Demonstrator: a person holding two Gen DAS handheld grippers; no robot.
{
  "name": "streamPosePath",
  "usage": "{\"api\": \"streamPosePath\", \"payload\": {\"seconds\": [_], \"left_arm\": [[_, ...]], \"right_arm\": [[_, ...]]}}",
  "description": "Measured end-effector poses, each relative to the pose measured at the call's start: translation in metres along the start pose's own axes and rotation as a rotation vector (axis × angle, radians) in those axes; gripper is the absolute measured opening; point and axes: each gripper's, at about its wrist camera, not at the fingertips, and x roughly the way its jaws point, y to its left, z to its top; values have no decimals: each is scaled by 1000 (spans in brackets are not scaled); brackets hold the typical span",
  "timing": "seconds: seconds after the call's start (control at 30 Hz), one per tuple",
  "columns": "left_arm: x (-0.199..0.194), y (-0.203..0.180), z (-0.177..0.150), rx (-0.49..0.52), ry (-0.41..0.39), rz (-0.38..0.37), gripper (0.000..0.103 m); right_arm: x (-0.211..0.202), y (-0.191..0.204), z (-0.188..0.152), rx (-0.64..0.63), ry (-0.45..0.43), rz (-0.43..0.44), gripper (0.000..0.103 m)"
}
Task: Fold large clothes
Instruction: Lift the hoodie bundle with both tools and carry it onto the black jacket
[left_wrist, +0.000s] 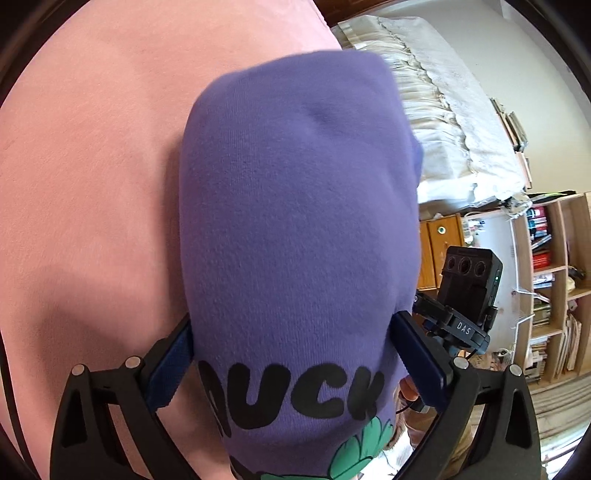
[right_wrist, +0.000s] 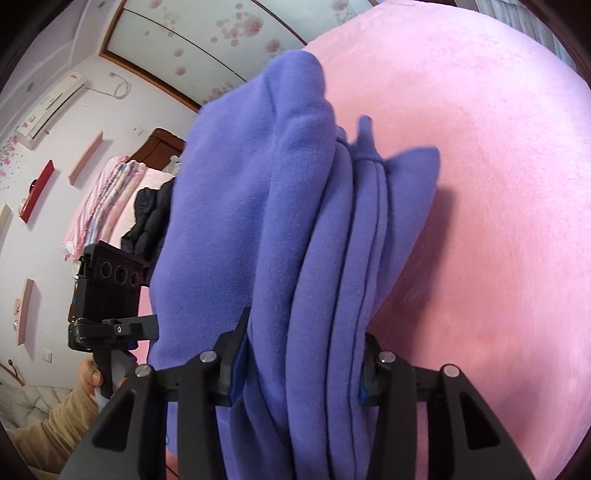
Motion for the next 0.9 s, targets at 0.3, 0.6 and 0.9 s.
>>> {"api": "streamPosePath", "payload": {"seconds": [0.3, 0.6, 0.9], "left_arm": [[-111, -17, -25, 46, -80, 2, 100], [-356, -10, 21, 155, -263, 202, 102], [-548, 84, 140, 177, -416, 339, 103]], "right_arm": [[-17, 83, -28, -73, -2, 24, 43], [39, 273, 37, -236, -82, 213, 43], [203, 453, 158, -301, -128, 379, 43]]}}
